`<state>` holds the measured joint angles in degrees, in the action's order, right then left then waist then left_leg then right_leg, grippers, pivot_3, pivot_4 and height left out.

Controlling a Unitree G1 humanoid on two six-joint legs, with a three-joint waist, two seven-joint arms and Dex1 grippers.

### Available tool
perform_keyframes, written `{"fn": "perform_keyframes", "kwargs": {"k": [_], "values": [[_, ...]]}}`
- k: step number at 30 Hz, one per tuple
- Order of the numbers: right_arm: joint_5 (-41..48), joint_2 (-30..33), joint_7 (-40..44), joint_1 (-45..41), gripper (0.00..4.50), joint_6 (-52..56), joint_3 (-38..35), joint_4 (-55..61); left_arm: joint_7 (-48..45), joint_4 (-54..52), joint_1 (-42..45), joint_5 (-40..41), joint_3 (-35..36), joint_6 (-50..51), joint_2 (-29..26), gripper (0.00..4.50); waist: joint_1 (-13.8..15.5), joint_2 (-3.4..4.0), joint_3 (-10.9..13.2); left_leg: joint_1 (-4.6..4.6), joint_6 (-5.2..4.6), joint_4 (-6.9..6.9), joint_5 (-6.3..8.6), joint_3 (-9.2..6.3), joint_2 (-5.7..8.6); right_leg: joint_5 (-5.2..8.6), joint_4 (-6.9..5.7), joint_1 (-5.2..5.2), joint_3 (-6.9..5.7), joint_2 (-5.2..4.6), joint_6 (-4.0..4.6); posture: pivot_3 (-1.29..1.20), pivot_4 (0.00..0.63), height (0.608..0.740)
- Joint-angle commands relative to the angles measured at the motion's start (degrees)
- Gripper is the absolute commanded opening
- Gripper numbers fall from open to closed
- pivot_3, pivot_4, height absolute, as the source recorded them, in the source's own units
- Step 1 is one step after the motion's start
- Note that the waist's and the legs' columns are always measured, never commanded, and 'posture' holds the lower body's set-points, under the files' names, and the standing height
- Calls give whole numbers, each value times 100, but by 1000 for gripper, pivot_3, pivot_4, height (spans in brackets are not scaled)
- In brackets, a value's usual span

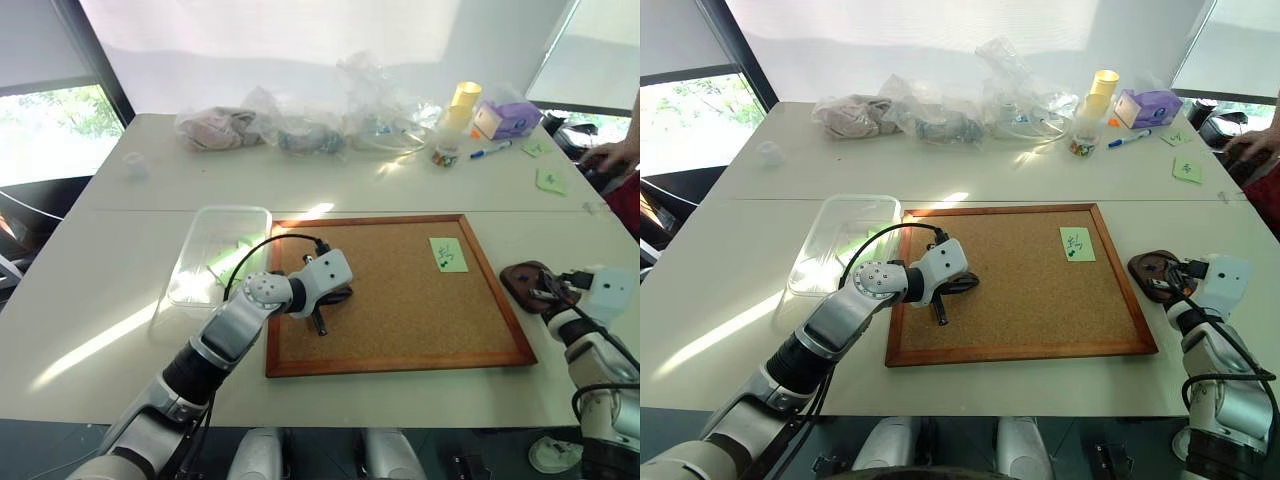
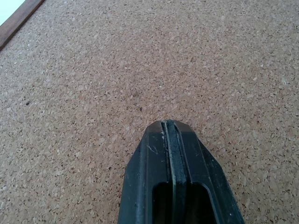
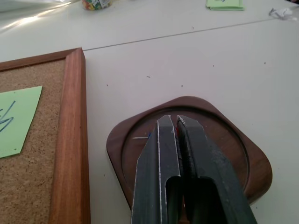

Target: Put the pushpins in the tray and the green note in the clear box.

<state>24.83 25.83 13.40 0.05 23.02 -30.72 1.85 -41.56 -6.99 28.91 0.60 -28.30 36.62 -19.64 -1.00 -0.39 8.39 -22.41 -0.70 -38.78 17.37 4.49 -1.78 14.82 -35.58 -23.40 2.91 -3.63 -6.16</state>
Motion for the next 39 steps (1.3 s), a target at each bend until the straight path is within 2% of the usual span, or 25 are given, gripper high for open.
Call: {"fn": "perform_keyframes", "kwargs": {"k": [1,3,7,9,19,23,28,39], "values": [[28,129,38,-101,606,-50,-134,-13,6,357,-192,-156,-156,185,-86,0,0,0,0,0,0,2,0,0,0,0,3,0,0,-1,0,0,150,740],[14,143,52,-118,1405,-59,-134,-69,12,357,-195,-156,-156,185,-83,0,0,0,0,0,0,4,0,0,0,0,6,1,0,-3,1,0,150,740],[-24,153,31,-121,3626,-72,-146,-92,25,352,-207,-155,-154,186,-75,0,1,1,-1,0,1,14,0,0,0,-1,15,1,0,-7,2,0,150,740],[-36,157,29,-111,4437,-84,-151,-92,28,350,-212,-154,-153,185,-72,0,1,2,-1,0,1,19,0,0,0,-1,18,1,1,-9,2,0,150,740],[1,152,210,-42,4437,-196,-118,131,32,346,-215,-150,-146,181,-58,0,9,8,-5,5,4,53,-1,3,3,-4,36,-2,0,-17,6,0,150,740],[37,230,684,-10,4437,-310,218,681,25,344,-219,-150,-144,168,-64,0,5,14,-8,5,4,54,-1,3,3,-4,38,-2,1,-18,6,0,150,740],[257,226,1088,-138,4437,95,796,1096,-13,409,-179,-183,-178,58,-82,0,8,14,-9,5,3,54,-1,3,3,-4,38,-2,-1,-18,6,0,150,740],[-58,-41,1118,-448,4437,22,1502,574,-15,476,-160,-219,-191,-52,-80,0,11,13,-9,1,5,60,-1,7,8,-4,44,-4,-15,-45,7,0,150,740]]}}
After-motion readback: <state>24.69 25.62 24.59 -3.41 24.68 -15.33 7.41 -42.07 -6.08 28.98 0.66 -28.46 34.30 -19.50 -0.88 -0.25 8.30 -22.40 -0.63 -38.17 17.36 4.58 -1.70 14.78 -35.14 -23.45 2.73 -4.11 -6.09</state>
